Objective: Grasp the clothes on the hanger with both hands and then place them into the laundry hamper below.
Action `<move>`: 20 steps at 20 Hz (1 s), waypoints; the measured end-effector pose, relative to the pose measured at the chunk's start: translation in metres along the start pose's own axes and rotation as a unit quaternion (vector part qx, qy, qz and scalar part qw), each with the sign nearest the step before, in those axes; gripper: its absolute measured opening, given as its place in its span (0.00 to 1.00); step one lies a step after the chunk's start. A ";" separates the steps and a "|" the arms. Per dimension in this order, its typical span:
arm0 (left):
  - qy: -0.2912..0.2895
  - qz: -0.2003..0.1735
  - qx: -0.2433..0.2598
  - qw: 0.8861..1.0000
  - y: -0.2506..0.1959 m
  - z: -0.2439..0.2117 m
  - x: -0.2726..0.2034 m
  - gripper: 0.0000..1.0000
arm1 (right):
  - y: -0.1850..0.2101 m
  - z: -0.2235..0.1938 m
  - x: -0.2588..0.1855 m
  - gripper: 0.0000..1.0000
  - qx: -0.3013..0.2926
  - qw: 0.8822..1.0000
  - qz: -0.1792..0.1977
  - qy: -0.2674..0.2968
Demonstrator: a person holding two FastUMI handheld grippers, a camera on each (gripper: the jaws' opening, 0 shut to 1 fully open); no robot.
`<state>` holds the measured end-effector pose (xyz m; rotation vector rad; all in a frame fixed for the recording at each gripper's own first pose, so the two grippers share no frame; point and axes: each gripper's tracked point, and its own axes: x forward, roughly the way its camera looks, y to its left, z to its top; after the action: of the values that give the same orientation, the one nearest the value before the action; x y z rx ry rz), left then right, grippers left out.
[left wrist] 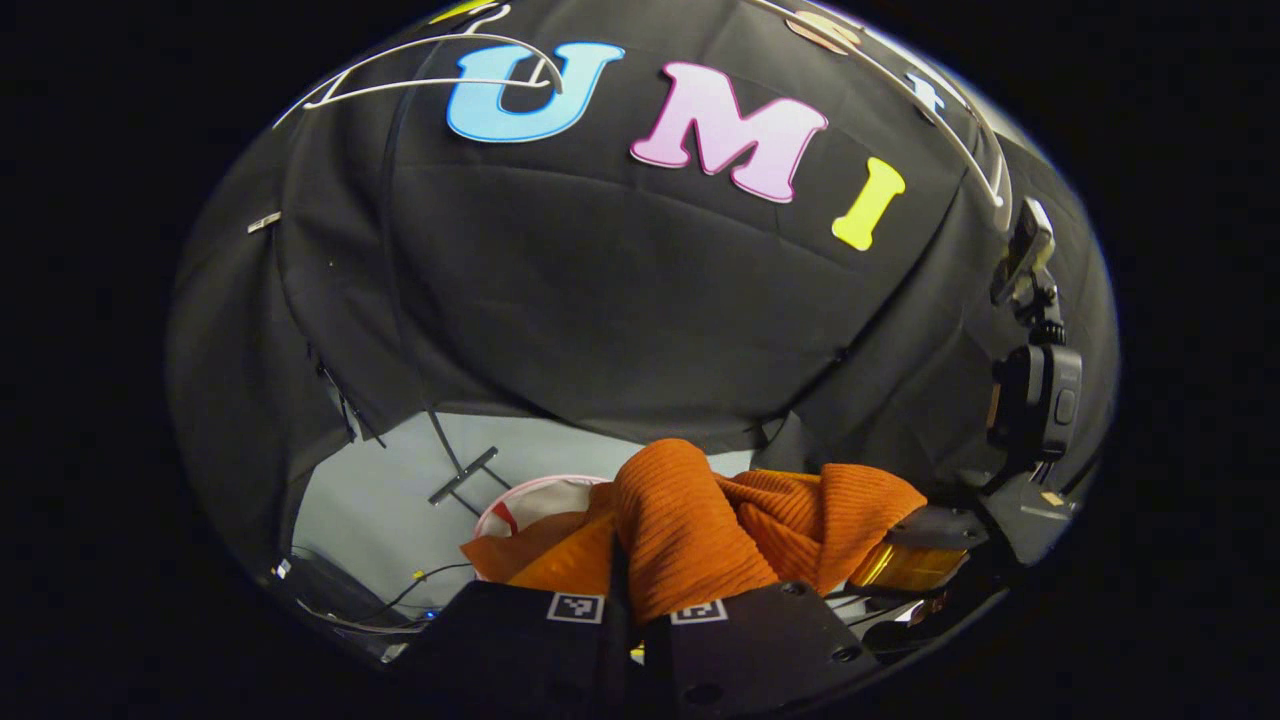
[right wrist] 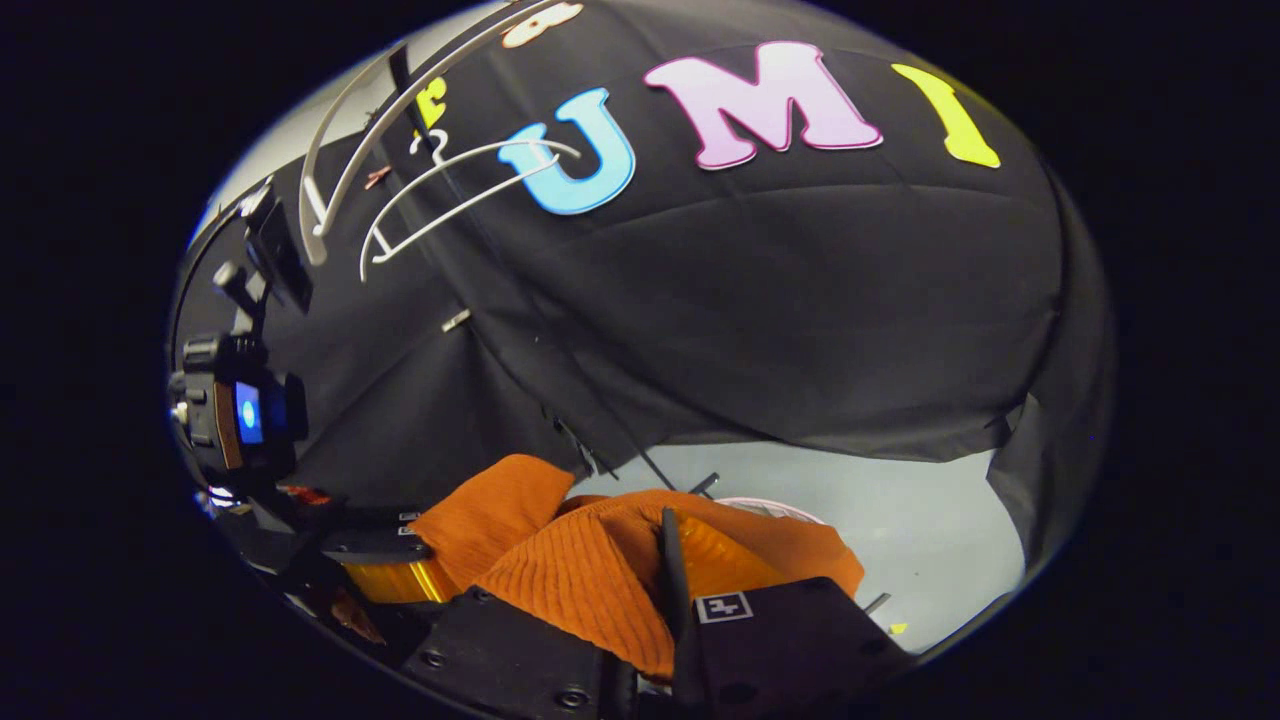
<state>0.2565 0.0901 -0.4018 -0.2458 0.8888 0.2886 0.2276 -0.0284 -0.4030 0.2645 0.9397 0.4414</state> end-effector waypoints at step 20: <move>0.015 0.048 0.021 0.999 0.042 -0.021 -0.030 0.96 | -0.025 -0.016 -0.023 0.97 -0.015 0.998 -0.056 0.016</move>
<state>0.2084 0.1180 -0.3945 -0.1695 0.9361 0.3563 0.2086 -0.0611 -0.4058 0.1764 0.9740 0.3576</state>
